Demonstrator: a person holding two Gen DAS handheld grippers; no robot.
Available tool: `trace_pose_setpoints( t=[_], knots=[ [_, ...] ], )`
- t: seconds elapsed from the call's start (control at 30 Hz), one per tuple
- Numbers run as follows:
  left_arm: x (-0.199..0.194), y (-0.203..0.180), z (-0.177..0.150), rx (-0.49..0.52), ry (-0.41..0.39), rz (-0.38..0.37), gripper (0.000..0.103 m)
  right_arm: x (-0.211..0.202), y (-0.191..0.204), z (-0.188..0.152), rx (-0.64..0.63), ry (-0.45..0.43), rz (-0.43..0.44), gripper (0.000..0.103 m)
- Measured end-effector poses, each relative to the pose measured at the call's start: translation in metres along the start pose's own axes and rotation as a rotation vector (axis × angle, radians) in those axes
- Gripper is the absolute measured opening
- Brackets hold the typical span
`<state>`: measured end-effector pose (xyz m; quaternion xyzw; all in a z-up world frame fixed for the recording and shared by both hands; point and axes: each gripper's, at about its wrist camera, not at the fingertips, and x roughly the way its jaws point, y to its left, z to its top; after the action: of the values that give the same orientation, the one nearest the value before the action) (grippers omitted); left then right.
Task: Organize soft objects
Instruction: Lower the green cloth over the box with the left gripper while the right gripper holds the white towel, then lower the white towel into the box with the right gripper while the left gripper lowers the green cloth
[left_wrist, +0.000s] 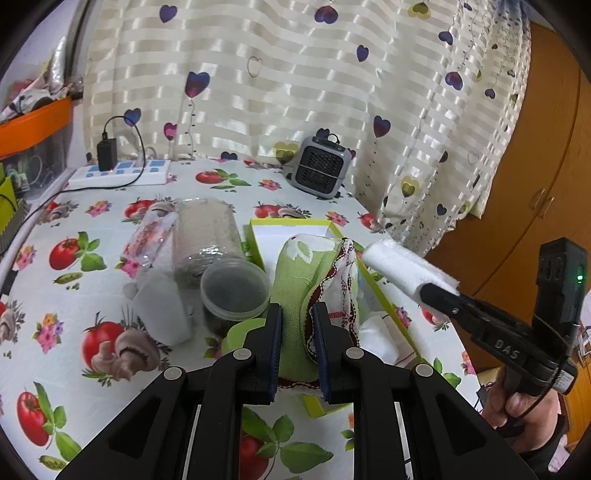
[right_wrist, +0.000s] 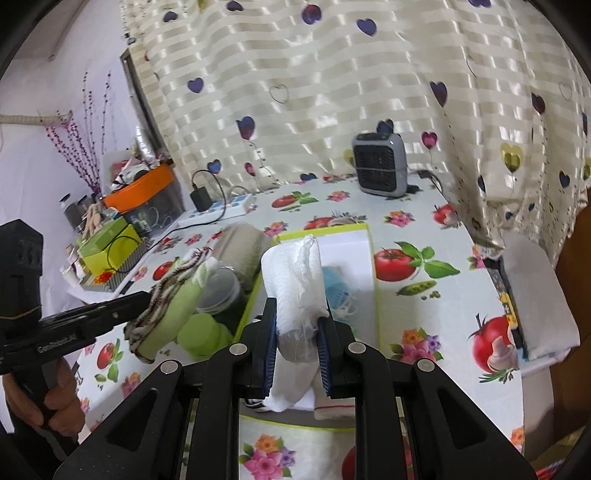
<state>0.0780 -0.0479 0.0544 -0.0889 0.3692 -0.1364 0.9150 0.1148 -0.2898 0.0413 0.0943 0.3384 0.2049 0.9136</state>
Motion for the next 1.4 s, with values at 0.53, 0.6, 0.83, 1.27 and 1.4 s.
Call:
trace_pose_setpoints(
  t=[0.53,0.6,0.83,1.27,1.4],
  knots=[
    [0.035,-0.015,0.013,0.009,0.035,-0.021,0.016,0.071,-0.028,-0.004,0.048,0.135,-0.023,0.027],
    [0.040,-0.015,0.015,0.008,0.041,-0.022,0.016,0.075,-0.029,-0.006,0.038,0.155,-0.036,0.037],
    [0.058,-0.018,0.022,-0.005,0.057,-0.029,0.016,0.067,-0.022,-0.010,-0.033,0.144,-0.065,0.039],
    [0.090,-0.021,0.032,-0.033,0.084,0.000,0.016,0.039,-0.042,-0.006,0.065,0.045,-0.061,0.034],
    [0.102,-0.021,0.034,-0.043,0.103,0.006,0.016,0.049,-0.041,-0.008,0.046,0.086,-0.061,0.013]
  ],
)
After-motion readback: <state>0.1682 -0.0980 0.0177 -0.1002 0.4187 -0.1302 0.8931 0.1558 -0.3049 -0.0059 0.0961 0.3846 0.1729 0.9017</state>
